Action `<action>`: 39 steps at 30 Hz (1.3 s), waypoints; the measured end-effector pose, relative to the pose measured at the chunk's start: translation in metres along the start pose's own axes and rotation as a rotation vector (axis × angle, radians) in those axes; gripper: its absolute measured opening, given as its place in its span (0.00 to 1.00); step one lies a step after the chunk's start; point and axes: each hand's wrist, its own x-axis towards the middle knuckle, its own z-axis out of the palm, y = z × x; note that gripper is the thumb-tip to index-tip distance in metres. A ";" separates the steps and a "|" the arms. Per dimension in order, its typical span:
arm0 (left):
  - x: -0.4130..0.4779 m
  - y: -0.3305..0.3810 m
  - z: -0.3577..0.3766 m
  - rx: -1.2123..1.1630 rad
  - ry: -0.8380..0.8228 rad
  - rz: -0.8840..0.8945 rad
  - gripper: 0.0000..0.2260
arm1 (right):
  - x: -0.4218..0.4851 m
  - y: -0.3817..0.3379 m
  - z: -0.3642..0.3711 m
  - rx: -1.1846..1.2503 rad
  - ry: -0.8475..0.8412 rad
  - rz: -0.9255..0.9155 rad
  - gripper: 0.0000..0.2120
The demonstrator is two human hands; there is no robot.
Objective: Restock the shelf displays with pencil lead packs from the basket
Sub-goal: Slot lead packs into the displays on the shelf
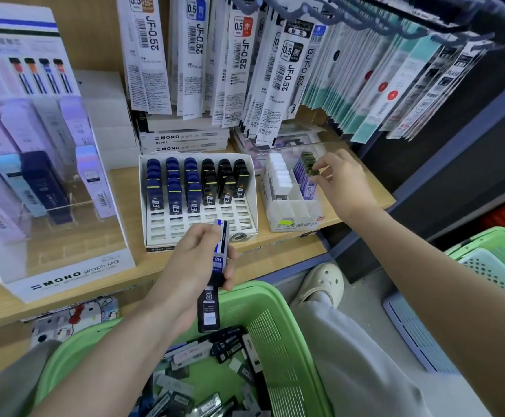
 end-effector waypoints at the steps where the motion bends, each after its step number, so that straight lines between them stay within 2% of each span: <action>1: -0.001 0.000 0.000 0.013 -0.014 0.005 0.09 | -0.001 0.000 0.000 -0.022 0.000 0.005 0.06; 5: 0.000 -0.002 -0.003 0.054 -0.049 0.013 0.09 | -0.010 -0.012 -0.002 -0.056 0.053 0.007 0.10; 8: 0.000 -0.002 -0.005 0.055 -0.084 -0.017 0.12 | -0.032 -0.042 0.001 0.103 0.086 -0.072 0.09; 12: 0.002 0.001 -0.002 0.067 -0.113 -0.099 0.17 | -0.071 -0.082 0.006 0.370 -0.150 -0.146 0.09; 14: 0.003 0.002 -0.002 0.098 -0.131 -0.121 0.17 | -0.082 -0.094 0.005 0.480 -0.306 -0.133 0.10; 17: 0.003 0.001 -0.002 0.106 -0.135 -0.128 0.17 | -0.086 -0.102 0.003 0.634 -0.498 -0.086 0.05; 19: 0.003 0.001 -0.003 0.077 -0.128 -0.130 0.17 | -0.085 -0.103 0.001 0.729 -0.529 -0.028 0.06; 23: 0.005 0.004 -0.007 -0.016 -0.115 -0.085 0.15 | -0.082 -0.097 -0.006 0.891 -0.451 0.131 0.06; 27: -0.004 0.005 -0.012 0.115 -0.033 0.106 0.11 | -0.087 -0.094 -0.009 0.841 -0.533 0.163 0.03; 31: -0.006 0.008 -0.019 0.262 0.040 0.218 0.17 | -0.102 -0.103 -0.006 0.683 -0.708 0.026 0.04; 34: -0.010 0.009 -0.025 0.370 0.024 0.265 0.17 | -0.108 -0.117 0.000 0.661 -0.616 -0.050 0.04; 36: -0.015 0.012 -0.030 0.371 0.012 0.266 0.15 | -0.108 -0.127 0.002 0.649 -0.569 -0.080 0.07; 39: -0.019 0.020 -0.040 0.264 0.043 0.180 0.04 | -0.101 -0.143 0.002 0.639 -0.562 -0.056 0.08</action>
